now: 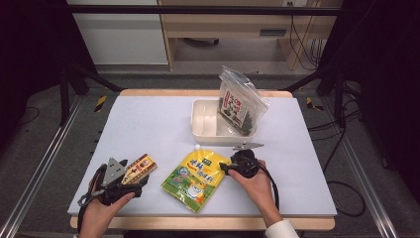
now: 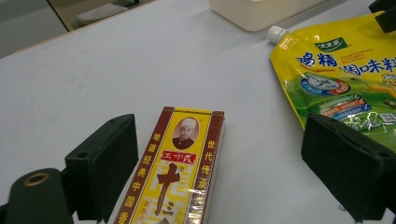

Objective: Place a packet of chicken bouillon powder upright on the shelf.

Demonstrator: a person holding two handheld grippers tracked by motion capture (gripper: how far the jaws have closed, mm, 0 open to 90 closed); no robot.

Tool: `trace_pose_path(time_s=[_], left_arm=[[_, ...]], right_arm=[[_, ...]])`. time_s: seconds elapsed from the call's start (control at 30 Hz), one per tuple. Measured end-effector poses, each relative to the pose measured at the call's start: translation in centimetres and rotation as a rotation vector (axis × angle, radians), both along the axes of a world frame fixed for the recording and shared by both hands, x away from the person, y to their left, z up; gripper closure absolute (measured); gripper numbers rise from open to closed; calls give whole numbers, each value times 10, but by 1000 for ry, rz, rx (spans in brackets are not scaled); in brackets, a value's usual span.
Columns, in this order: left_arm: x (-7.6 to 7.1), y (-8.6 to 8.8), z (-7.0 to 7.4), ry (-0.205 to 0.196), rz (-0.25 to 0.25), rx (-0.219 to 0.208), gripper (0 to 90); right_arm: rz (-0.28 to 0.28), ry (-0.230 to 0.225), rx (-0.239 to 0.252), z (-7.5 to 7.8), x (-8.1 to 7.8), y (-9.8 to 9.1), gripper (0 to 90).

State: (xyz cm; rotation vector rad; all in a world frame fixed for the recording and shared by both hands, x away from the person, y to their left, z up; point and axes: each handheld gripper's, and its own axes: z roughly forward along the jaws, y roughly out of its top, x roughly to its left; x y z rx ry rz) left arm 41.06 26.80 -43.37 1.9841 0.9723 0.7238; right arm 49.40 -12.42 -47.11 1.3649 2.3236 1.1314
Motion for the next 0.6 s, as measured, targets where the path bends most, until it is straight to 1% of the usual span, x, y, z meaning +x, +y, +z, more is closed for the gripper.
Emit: trace_pose_path(time_s=[0.1, 0.27, 0.43, 0.6], left_arm=[[0, 0, 0, 2, -2, -1, 107], [0, -1, 0, 3, -8, 2, 107], [-1, 0, 0, 7, -11, 5, 108], [0, 0, 0, 8, -11, 6, 108]], right_arm=[[-3, 13, 4, -2, 0, 0, 454], [5, 12, 8, -2, 1, 0, 461], [11, 22, 17, -3, 0, 1, 486], [6, 15, 20, -1, -1, 1, 514]])
